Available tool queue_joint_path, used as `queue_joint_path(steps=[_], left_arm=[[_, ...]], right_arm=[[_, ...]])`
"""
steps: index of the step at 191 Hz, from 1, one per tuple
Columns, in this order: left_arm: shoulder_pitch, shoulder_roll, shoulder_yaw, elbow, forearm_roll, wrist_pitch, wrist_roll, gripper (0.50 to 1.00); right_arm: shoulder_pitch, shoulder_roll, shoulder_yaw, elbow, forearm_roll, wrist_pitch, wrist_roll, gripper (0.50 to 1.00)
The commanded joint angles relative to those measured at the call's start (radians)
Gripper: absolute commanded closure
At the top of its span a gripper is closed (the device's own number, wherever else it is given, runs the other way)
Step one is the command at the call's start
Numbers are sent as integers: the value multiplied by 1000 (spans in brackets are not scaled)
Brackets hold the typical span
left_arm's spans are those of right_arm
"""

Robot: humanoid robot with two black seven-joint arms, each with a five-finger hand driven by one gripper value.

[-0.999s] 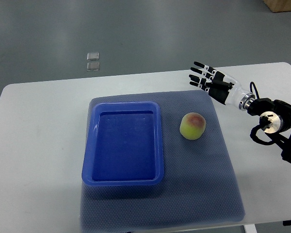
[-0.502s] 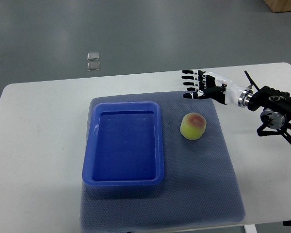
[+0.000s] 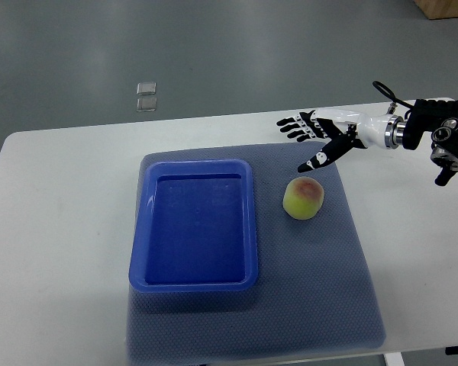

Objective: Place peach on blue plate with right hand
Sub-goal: 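Lower the right hand over the peach and close fingers around it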

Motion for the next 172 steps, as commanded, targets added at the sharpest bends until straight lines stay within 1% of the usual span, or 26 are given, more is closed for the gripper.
queue_joint_path(steps=[1, 19, 51, 54, 69, 86, 121, 144, 172], left_arm=[[0, 0, 0, 0, -1, 1, 0, 500], [0, 0, 0, 0, 1, 1, 0, 500], [0, 0, 0, 0, -1, 1, 0, 500], [0, 0, 0, 0, -1, 1, 0, 500], [-1, 0, 0, 0, -1, 1, 0, 500], [-1, 0, 0, 0, 1, 1, 0, 500], [0, 0, 0, 0, -1, 1, 0, 500], [-1, 0, 0, 0, 1, 1, 0, 500], [-1, 0, 0, 0, -1, 1, 0, 500]], right_arm=[[21, -17, -40, 36, -124, 12, 0, 572], [43, -20, -62, 55, -212, 9, 1, 570], [72, -23, -68, 64, -237, 14, 17, 572], [83, -38, -91, 85, -249, 17, 20, 570], [106, -41, -132, 108, -278, 17, 21, 570], [115, -40, -172, 130, -315, 3, 21, 570], [112, -37, -180, 141, -352, -12, 23, 570], [103, -29, -181, 147, -357, -54, 24, 570], [86, -27, -183, 145, -367, -66, 24, 570]])
